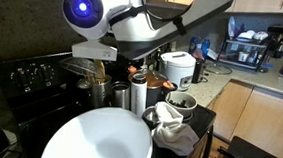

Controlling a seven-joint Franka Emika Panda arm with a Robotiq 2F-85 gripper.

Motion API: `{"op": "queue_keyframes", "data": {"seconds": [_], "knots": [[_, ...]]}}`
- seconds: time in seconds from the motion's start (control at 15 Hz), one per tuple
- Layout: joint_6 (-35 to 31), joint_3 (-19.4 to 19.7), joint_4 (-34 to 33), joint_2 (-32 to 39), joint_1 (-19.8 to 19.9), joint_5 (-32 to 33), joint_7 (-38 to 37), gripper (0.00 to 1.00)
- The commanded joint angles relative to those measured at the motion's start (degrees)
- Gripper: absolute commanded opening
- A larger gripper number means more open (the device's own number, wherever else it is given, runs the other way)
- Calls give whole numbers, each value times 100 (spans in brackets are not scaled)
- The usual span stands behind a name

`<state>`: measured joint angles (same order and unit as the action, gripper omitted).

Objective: Put the wooden spoon in the utensil holder

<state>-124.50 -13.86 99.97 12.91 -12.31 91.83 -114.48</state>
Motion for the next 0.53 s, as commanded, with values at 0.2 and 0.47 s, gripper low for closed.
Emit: {"op": "queue_keyframes", "data": {"seconds": [0.2,0.47], "knots": [[84,56,7,57,-92,-334,302,9],[89,60,94,108,-112,-403,280,9]]}}
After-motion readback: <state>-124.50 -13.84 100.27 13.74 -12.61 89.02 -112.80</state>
